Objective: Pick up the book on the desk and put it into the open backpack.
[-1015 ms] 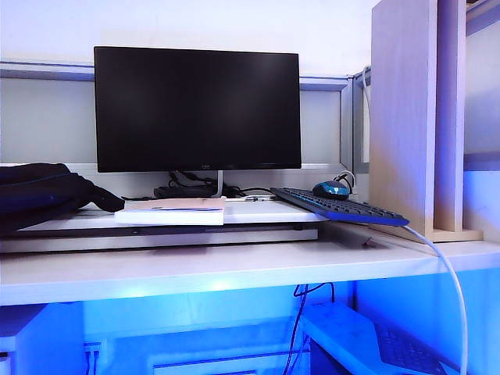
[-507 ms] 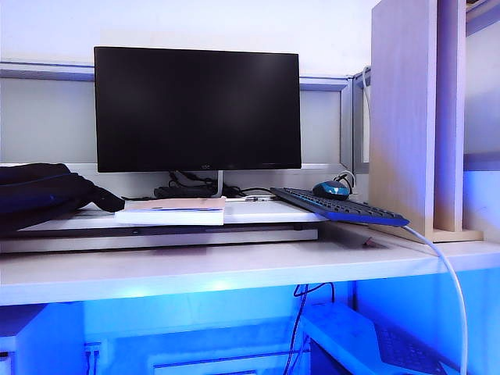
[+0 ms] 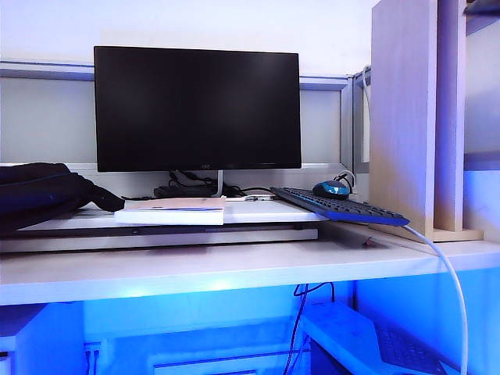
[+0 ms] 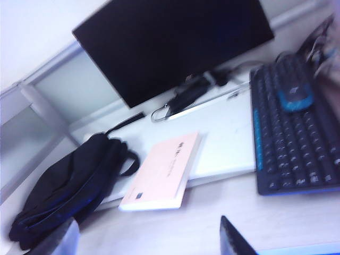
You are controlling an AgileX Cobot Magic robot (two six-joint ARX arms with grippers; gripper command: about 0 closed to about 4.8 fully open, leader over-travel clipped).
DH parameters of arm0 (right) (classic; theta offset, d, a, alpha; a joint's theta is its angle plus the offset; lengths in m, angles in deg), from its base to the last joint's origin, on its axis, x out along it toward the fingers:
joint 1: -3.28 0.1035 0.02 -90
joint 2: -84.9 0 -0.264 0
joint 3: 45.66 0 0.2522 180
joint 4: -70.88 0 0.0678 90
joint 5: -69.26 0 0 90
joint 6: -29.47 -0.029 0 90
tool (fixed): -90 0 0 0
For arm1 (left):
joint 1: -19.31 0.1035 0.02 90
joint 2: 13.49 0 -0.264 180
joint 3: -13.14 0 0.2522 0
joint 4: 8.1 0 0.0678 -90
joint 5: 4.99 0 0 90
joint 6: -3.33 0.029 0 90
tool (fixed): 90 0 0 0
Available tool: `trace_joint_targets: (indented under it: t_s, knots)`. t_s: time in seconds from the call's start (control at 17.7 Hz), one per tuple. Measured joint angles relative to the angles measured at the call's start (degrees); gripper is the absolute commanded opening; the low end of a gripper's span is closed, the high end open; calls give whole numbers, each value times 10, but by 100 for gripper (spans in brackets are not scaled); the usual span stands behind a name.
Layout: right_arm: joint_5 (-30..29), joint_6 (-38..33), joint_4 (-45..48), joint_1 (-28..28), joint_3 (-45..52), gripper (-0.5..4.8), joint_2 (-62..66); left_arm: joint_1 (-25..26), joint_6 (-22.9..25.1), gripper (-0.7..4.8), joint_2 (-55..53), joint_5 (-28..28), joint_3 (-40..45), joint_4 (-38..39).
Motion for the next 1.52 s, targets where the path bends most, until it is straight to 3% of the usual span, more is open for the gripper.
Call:
trace_joint_targets:
  t_s: [0.06, 0.17, 0.45, 0.9, 1.41, 1.52]
  knots:
    - [-5, -2, 16, 0, 0, 338, 12, 39, -1, 479, -21, 38, 0, -23]
    - [-6, -3, 37, 0, 0, 338, 33, 73, -2, 479, -49, 61, 0, -40]
    - [-12, -13, 70, 9, 0, 338, 119, 37, 29, 479, -134, 87, 0, -68]
    - [-12, -16, 138, 33, -1, 338, 212, 39, 37, 479, -255, 95, -11, -174]
    - [-12, -39, 201, 39, -15, 338, 287, 25, 55, 479, -336, 111, -73, -169]
    - [-13, -39, 203, 43, -32, 338, 307, 10, 80, 479, -335, 103, -73, -169]
